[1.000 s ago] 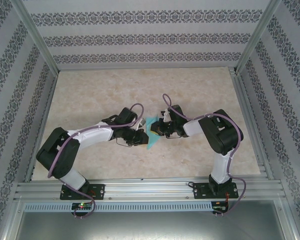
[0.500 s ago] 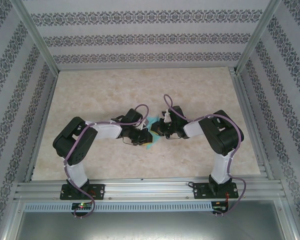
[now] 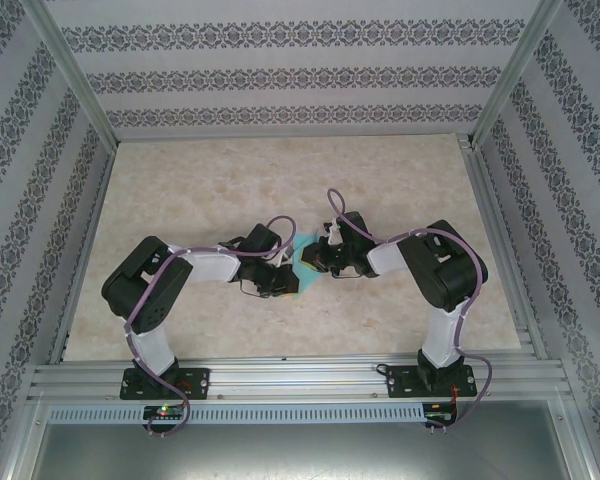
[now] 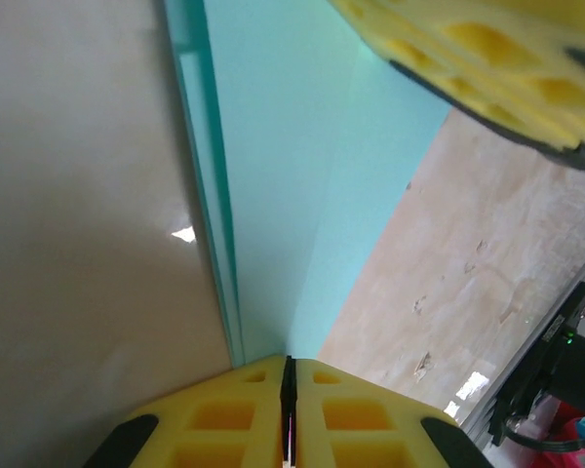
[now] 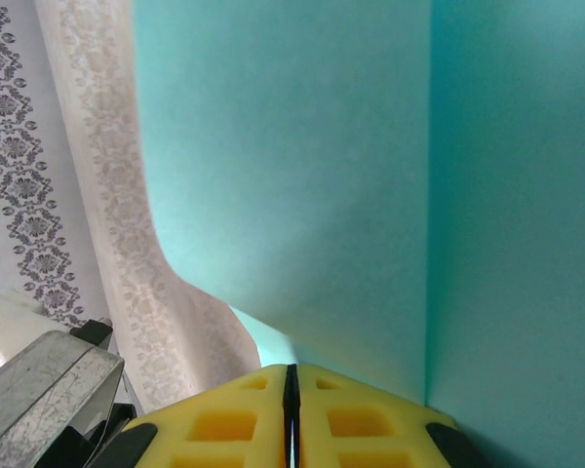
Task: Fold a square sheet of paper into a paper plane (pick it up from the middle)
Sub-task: Fourth fold the wing at the center of the table.
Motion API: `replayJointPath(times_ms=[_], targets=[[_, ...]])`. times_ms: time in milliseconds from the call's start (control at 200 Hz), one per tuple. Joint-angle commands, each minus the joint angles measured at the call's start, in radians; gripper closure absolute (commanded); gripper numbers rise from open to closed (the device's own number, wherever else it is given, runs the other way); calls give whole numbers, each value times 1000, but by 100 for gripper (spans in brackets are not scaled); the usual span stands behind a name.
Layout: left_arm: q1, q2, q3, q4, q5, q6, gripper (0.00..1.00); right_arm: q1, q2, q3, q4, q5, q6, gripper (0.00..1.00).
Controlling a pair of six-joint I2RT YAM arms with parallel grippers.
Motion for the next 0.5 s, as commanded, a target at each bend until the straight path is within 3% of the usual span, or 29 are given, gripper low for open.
replayJointPath(times_ms=[0, 165, 350, 495], targets=[[-27, -25, -49, -258, -24, 83, 89, -10, 63, -47, -202, 134, -13, 88], [-27, -97, -58, -287, -20, 106, 90, 4, 60, -52, -196, 150, 13, 88], [-27, -227, -24, -256, -56, 43, 90, 28, 36, -79, -167, 197, 78, 88], [-26, -218, 35, -163, -95, -31, 88, 54, -4, -121, -117, 251, 163, 88]])
